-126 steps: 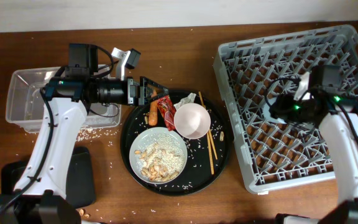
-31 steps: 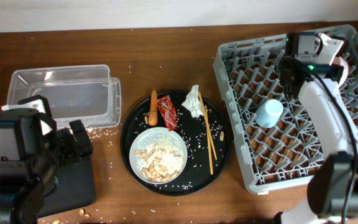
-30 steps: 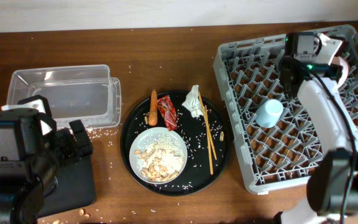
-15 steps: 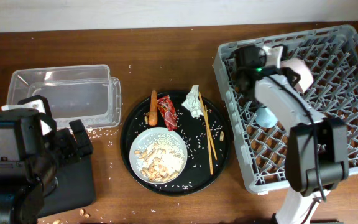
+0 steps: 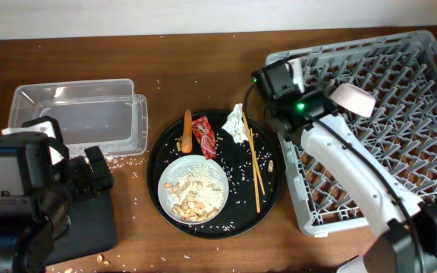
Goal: Sort waste into correct bins and load items into the dishwasher rack
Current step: 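Move the right gripper to the chopsticks on the black tray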
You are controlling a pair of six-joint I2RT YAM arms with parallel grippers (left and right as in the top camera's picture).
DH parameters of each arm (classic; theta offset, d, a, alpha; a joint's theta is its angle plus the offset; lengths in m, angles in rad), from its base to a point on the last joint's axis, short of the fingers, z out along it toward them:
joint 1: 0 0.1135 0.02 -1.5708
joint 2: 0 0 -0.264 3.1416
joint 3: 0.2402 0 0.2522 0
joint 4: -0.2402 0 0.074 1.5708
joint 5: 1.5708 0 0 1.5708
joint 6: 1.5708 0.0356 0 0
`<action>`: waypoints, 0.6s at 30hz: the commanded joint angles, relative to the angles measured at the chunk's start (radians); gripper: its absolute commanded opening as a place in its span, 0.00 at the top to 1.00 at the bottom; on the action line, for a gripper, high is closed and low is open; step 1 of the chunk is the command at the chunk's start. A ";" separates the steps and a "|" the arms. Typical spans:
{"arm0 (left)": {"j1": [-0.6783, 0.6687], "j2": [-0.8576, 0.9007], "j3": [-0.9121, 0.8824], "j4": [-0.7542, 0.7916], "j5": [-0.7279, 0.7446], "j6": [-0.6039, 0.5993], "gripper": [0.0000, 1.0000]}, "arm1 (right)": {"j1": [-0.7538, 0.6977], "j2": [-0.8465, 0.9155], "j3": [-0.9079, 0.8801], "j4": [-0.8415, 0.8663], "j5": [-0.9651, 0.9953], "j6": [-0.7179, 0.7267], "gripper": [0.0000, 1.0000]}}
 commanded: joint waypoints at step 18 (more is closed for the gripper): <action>0.007 -0.002 0.001 0.000 -0.018 -0.010 0.01 | 0.014 0.357 -0.055 -0.060 -0.658 0.022 0.71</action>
